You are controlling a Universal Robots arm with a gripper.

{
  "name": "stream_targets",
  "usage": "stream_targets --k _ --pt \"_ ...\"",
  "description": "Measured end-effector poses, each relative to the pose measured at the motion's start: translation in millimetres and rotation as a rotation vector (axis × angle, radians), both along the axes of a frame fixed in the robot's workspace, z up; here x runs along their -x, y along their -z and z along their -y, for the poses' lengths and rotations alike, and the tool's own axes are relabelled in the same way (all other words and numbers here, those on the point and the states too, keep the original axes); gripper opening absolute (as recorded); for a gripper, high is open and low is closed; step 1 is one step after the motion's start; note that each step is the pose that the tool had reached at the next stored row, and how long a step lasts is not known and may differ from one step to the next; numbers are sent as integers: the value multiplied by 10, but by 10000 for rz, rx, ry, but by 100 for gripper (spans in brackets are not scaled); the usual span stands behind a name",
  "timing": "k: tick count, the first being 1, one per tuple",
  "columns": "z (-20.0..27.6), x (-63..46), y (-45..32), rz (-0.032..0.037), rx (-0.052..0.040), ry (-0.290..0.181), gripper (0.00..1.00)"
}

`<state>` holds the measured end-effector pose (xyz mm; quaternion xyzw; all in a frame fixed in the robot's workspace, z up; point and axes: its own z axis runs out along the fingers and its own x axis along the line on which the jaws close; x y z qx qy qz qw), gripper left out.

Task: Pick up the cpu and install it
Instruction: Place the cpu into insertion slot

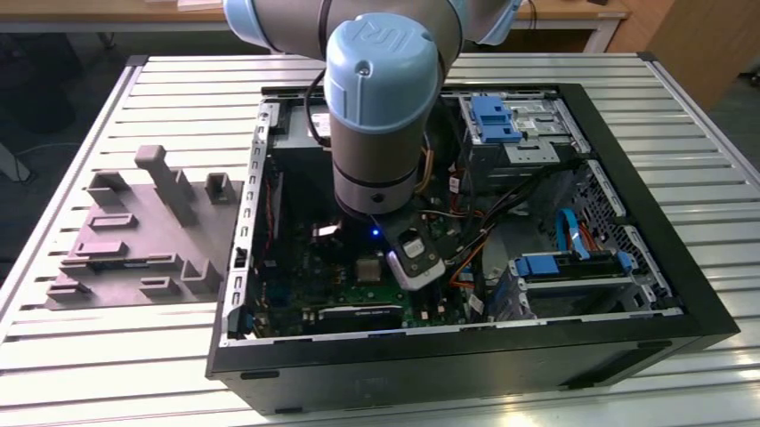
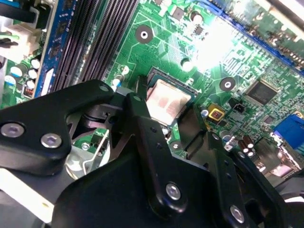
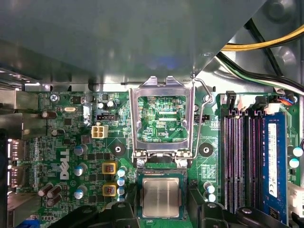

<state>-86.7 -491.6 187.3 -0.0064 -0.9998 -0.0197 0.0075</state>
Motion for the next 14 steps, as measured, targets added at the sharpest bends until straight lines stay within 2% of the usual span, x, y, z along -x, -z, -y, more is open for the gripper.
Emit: stream_targets --k 6,9,10,11,12,13,14 --pt "-21 -1 -3 0 -54 0 50" --pt "-22 0 -2 0 -134 1 50" --pt "-21 -1 -2 0 -172 1 50" --pt "-22 -2 0 2 -266 -1 50" --pt "-23 -2 -1 3 -397 -1 50" --pt "-24 -2 -6 -1 -480 0 50" --pt "-24 -2 -6 -5 -491 1 50"
